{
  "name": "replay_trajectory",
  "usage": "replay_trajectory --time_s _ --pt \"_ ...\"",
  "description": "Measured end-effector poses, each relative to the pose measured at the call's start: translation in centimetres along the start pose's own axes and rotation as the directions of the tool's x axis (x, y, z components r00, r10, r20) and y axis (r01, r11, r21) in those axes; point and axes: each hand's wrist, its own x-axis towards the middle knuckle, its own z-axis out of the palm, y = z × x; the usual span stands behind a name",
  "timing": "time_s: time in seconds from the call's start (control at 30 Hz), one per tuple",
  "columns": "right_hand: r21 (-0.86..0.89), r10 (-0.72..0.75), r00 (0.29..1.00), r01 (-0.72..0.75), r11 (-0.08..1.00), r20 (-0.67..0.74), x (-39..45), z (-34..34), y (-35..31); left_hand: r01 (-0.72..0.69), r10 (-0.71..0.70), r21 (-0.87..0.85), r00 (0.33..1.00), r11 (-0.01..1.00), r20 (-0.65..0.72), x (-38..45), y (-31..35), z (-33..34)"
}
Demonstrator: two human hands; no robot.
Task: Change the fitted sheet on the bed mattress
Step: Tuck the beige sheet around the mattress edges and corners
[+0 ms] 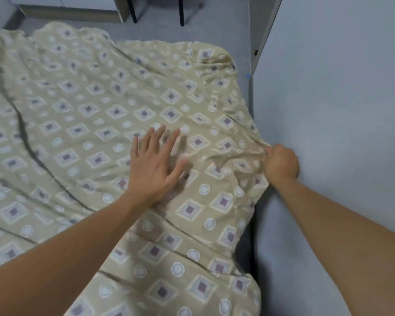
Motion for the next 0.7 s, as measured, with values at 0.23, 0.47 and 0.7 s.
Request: replay_trajectory --time_s 0.23,0.47,0.7 --pt "0.761 -0.180 0.968 -0.019 0.648 0.177 -0.2 0.6 -9.9 0.066 -0.070 0.034 0.991 0.997 0.117 3.5 -0.6 1.9" --pt "0.459 -0.320 0.942 0.327 0.826 -0.097 4.8 2.3 -9.7 0.025 -0.034 0.078 0.994 0.997 0.107 13.6 -2.8 2.0" --pt "0.364 -0.095 0.989 0.129 0.922 -0.110 9.5 3.4 -12.0 0.034 -0.034 0.010 0.999 0.999 0.001 16.3 -5.6 4.3"
